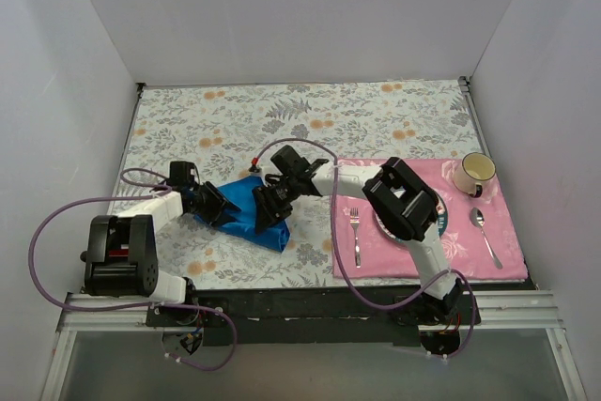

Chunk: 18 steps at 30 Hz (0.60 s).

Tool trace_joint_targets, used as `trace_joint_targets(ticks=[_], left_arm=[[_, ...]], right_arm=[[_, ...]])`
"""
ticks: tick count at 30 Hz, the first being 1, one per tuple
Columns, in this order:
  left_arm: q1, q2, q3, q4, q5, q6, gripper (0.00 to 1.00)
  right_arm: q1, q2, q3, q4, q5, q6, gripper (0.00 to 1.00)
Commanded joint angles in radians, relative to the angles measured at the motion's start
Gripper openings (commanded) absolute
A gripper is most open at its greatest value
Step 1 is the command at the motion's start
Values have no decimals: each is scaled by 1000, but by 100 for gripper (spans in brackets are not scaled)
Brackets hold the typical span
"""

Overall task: Fold the napkin, place the utensils inside, and roll it up
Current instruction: Roll the napkin with the utensil

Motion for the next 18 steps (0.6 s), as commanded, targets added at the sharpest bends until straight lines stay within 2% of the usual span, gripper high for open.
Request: trace_joint_targets(ticks=[1,12,18], left_arm=[[-1,37,26,-2,-66,60,35],[-1,95,49,15,-51,77,34],[-1,112,43,19,-57,77,33]], right_arm=[[-1,-116,8,-212,141,-181,59],[-1,-172,-65,-261,261,-316,57],[23,-168,22,-308,259,-352,58]])
